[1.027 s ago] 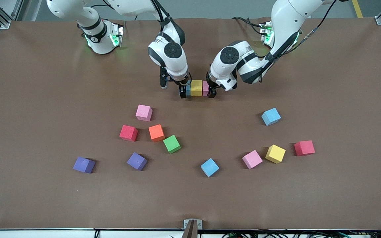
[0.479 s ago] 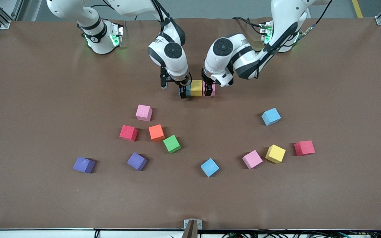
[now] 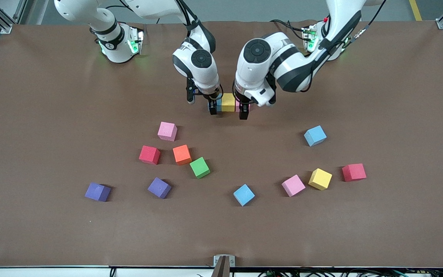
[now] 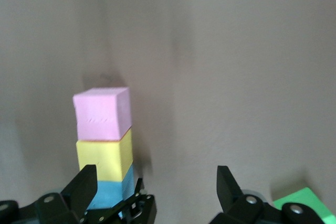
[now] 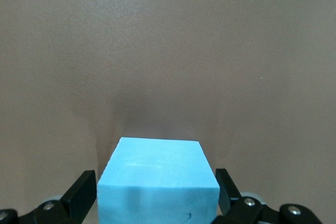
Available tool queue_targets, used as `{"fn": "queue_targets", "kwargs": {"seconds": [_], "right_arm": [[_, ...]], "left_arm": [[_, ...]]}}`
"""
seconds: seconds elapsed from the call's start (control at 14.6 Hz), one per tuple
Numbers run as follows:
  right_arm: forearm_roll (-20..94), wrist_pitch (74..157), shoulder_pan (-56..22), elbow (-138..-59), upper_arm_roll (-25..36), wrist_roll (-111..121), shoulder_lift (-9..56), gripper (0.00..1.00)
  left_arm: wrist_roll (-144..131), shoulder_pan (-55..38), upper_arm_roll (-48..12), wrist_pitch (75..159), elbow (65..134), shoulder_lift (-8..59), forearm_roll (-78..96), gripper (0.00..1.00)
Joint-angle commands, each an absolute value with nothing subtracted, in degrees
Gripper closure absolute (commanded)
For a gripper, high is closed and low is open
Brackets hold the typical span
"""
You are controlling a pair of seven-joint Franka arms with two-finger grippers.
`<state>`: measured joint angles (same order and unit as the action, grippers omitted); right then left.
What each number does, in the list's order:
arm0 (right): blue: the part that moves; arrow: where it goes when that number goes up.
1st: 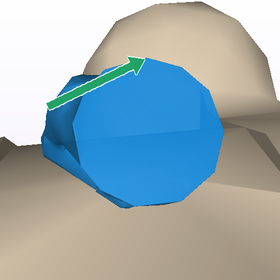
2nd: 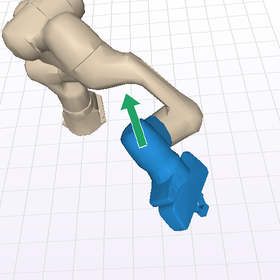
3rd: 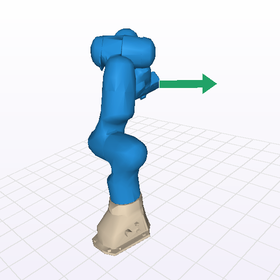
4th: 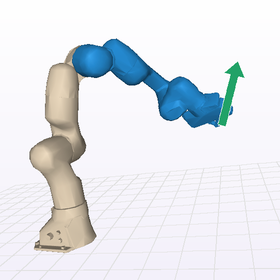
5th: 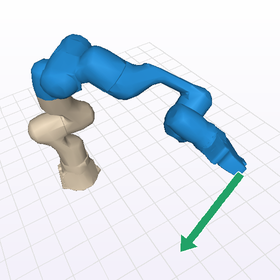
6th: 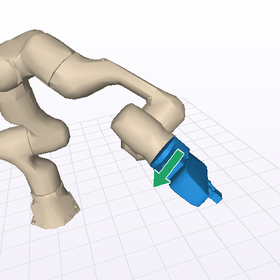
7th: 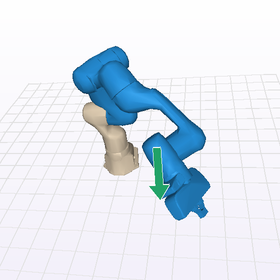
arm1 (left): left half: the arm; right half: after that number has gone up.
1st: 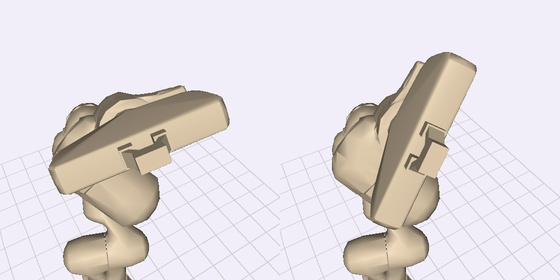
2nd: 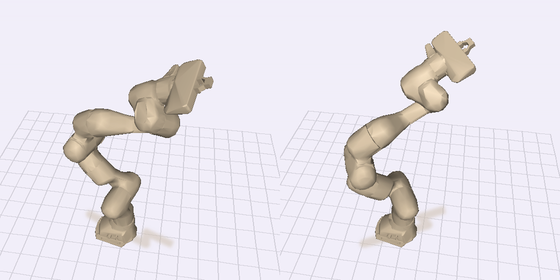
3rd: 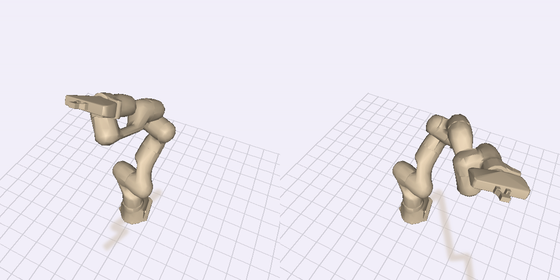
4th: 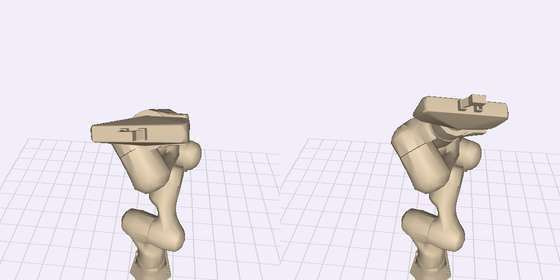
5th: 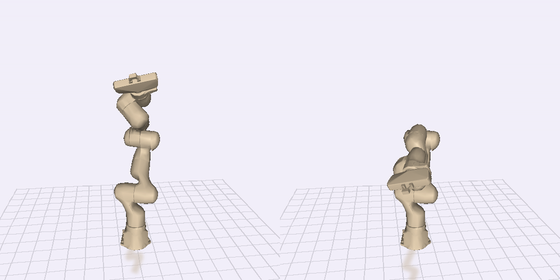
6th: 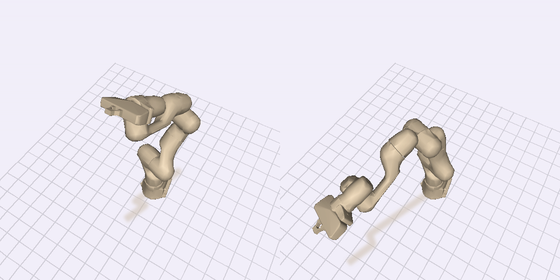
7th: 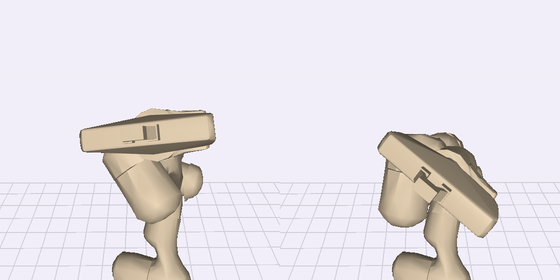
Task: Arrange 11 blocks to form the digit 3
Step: 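Open both grippers and withdraw them from the three-cube row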
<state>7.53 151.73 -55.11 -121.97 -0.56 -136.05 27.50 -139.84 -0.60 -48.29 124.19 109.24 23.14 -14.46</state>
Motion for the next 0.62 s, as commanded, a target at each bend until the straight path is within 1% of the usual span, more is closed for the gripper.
{"fn": "queue_targets", "kwargs": {"seconds": [0.0, 0.07, 0.21, 0.55], "right_arm": [[7.8, 149.9, -55.6, -121.5, -0.3, -136.5, 26.9, 0.00], [7.8, 148.3, -55.6, -120.9, -0.2, -136.5, 26.8, 0.00], [7.8, 145.2, -55.6, -119.5, -0.3, -136.4, 26.5, 0.00], [7.8, 141.7, -55.5, -119.1, -0.3, -136.3, 24.0, 0.00]], "left_arm": [[-131.4, 1.8, -48.8, 119.0, 105.3, 24.8, -15.6, 0.00], [-128.1, 1.9, -48.7, 117.6, 104.8, 24.8, -15.7, 0.00], [-120.9, 3.1, -47.5, 117.3, 104.1, 25.4, -15.8, 0.00], [-98.7, 3.4, -43.7, 116.8, 101.9, 25.9, -15.7, 0.00]]}}
